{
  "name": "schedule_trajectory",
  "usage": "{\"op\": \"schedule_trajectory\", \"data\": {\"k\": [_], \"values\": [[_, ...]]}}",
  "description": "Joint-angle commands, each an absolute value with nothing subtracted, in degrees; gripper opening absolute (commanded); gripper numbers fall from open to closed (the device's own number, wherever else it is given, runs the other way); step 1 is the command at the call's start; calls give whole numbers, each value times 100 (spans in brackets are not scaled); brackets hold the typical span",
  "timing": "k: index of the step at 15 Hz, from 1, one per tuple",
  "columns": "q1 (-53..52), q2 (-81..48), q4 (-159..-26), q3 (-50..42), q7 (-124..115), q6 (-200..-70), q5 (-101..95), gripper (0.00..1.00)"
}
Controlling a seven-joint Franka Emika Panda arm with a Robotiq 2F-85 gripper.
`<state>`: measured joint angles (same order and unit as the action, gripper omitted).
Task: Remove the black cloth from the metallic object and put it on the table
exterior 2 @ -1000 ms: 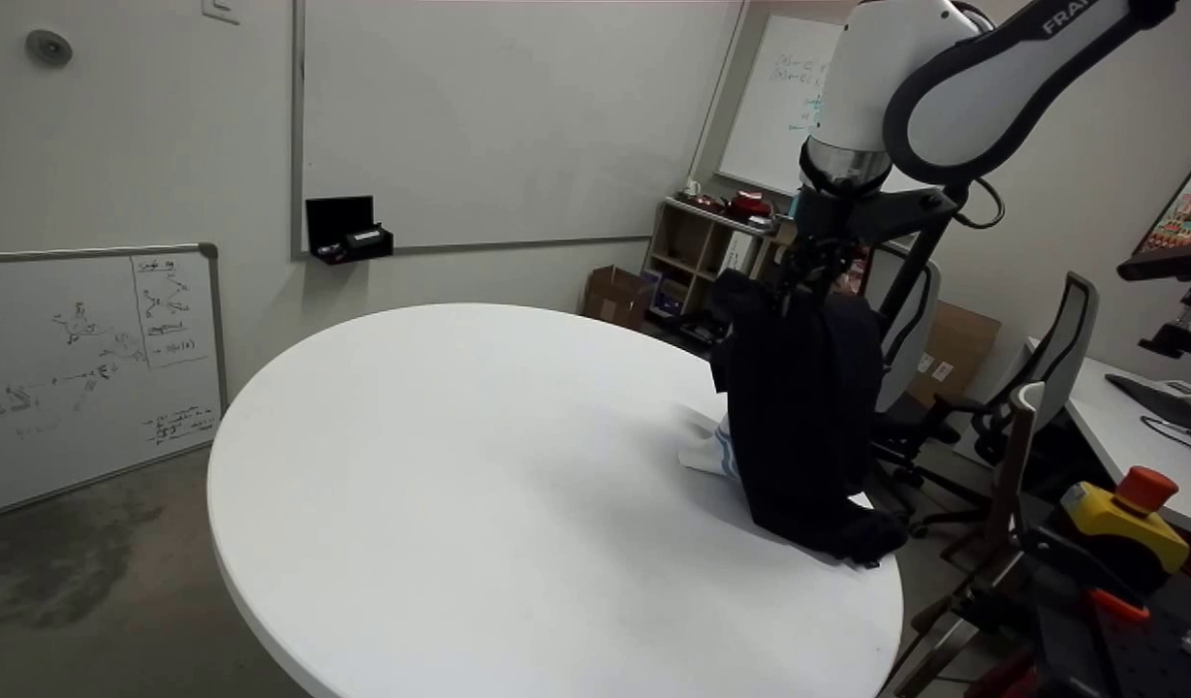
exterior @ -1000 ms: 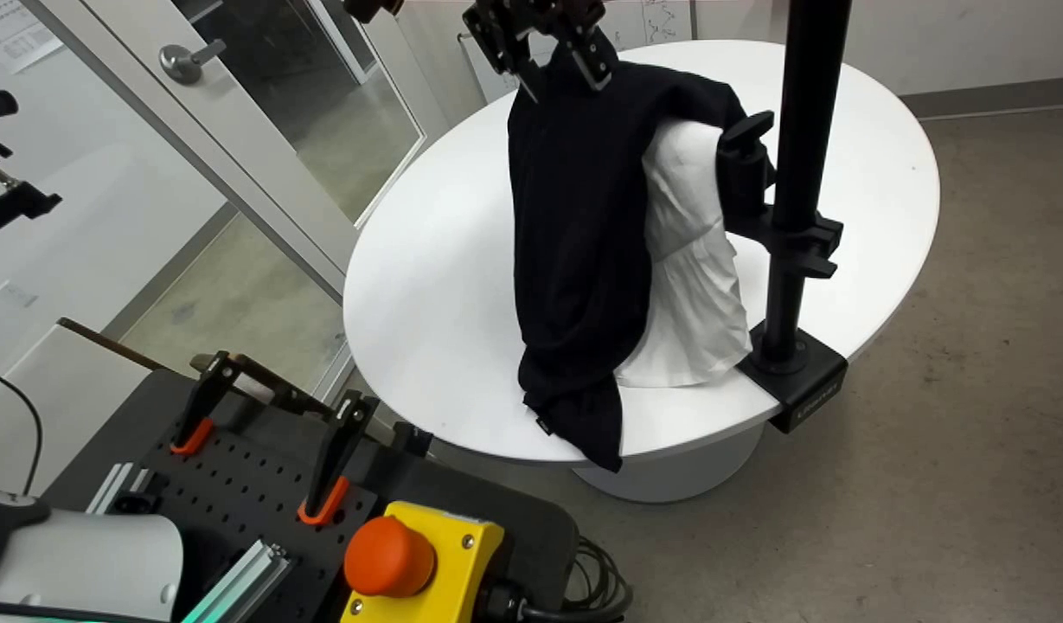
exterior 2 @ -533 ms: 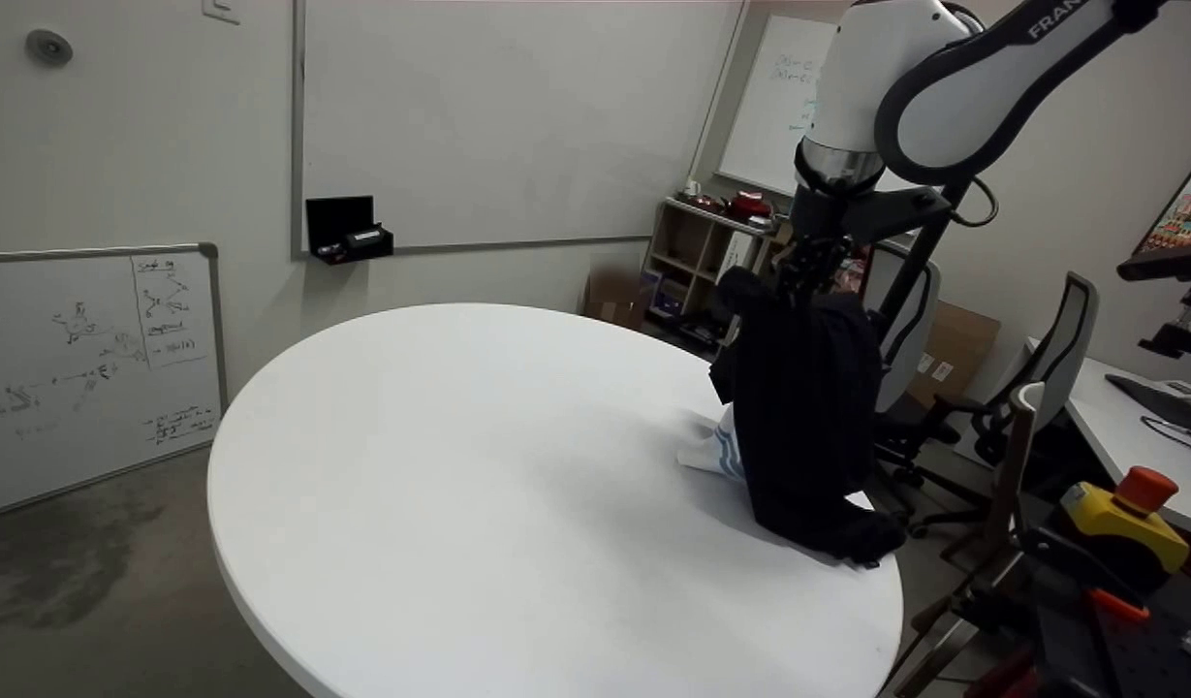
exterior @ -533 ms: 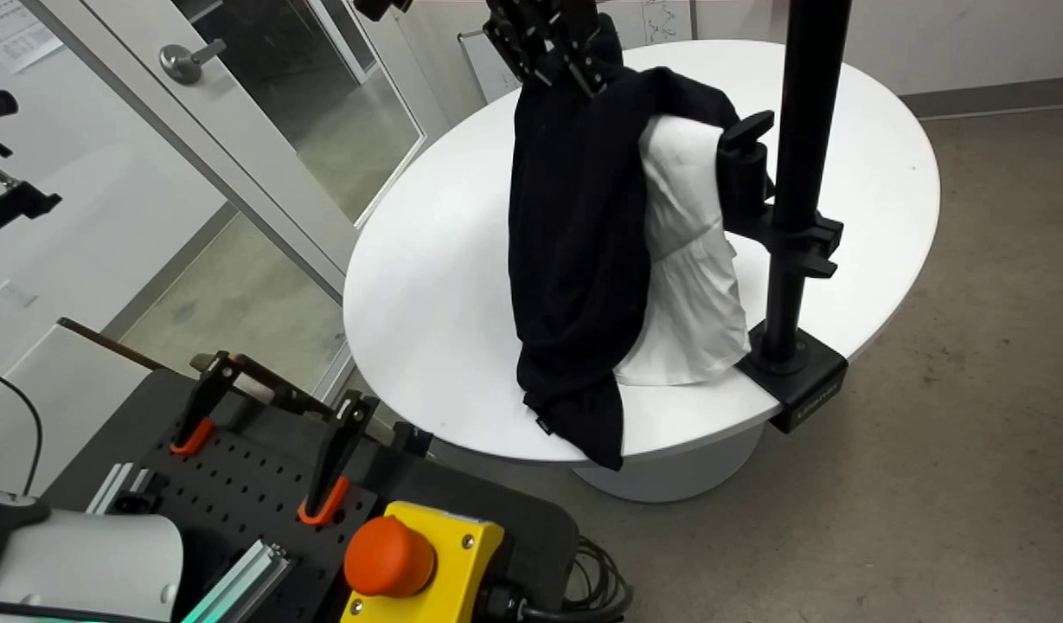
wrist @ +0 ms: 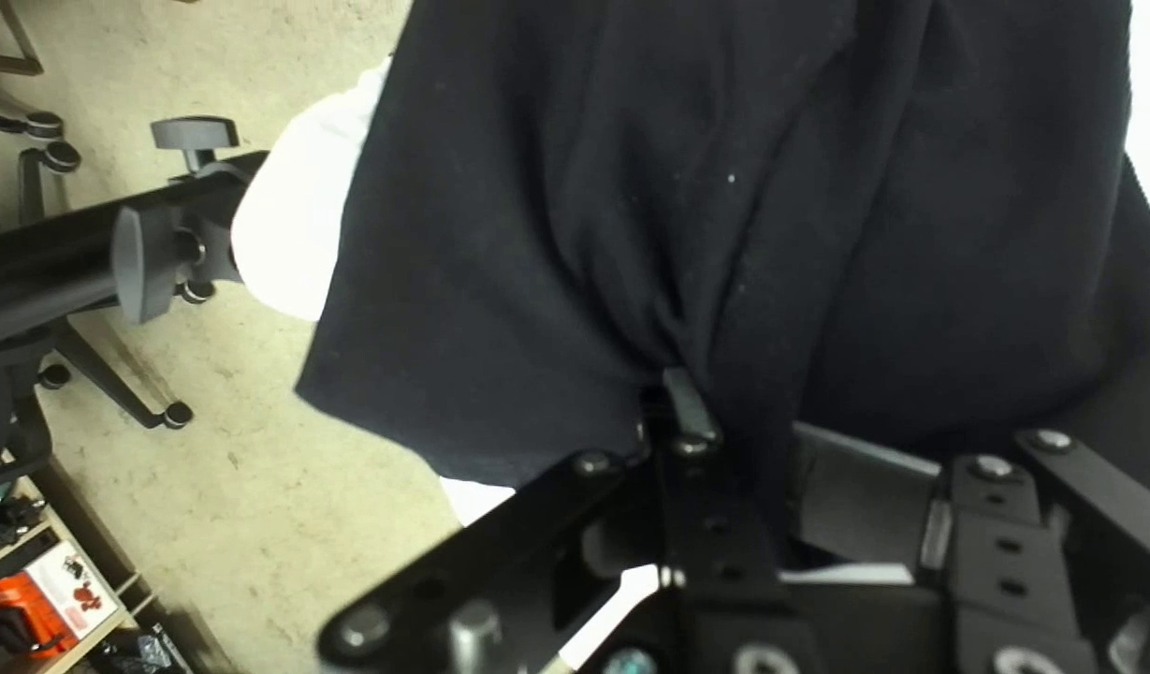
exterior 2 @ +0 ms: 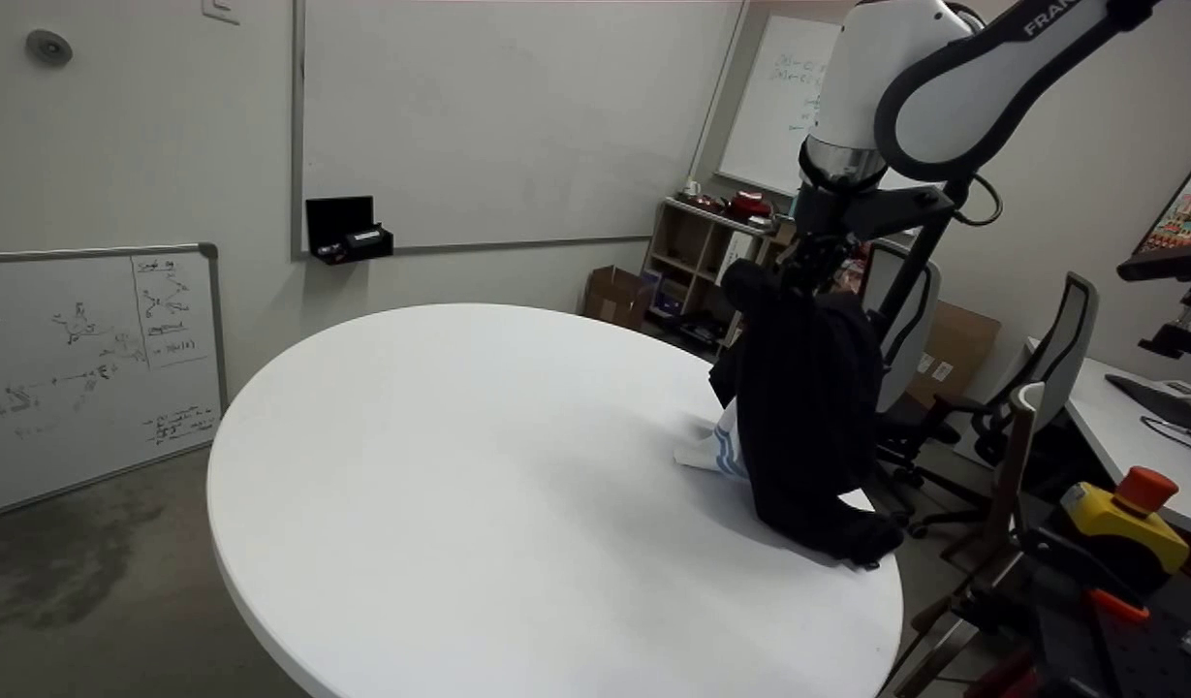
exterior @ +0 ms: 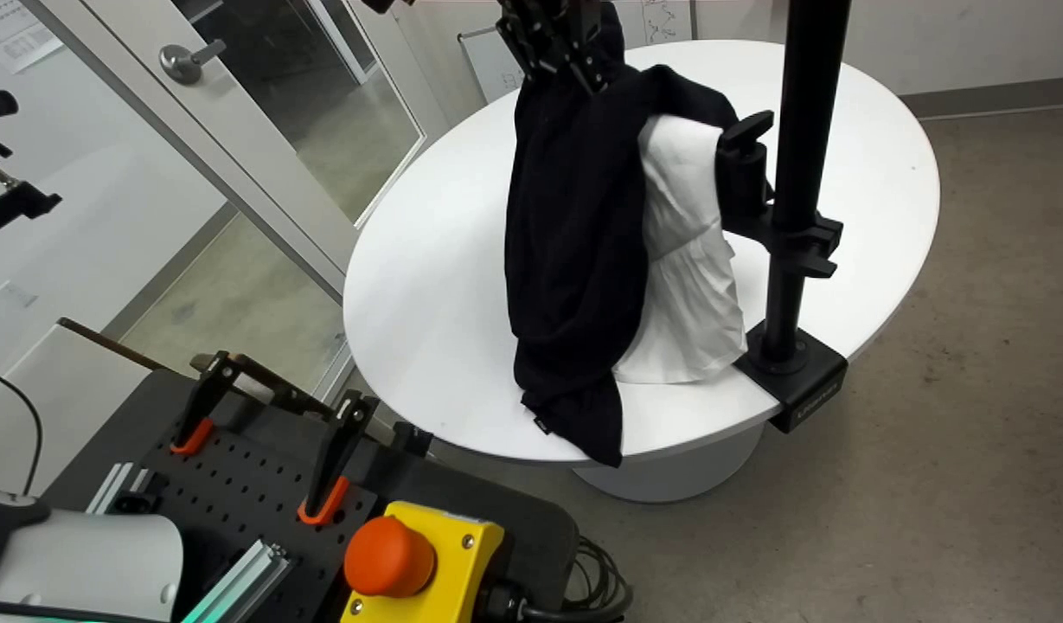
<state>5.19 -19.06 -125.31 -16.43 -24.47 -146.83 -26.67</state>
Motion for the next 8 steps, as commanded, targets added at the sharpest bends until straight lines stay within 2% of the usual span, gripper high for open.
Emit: {"op": "schedule_trajectory", "data": {"k": [1,8], "values": [[505,-1715,-12519,-1626,-2279,-14526,-2307,2],[629,-1012,-12636,-1516,-1776,-14255,-1738,2]]}}
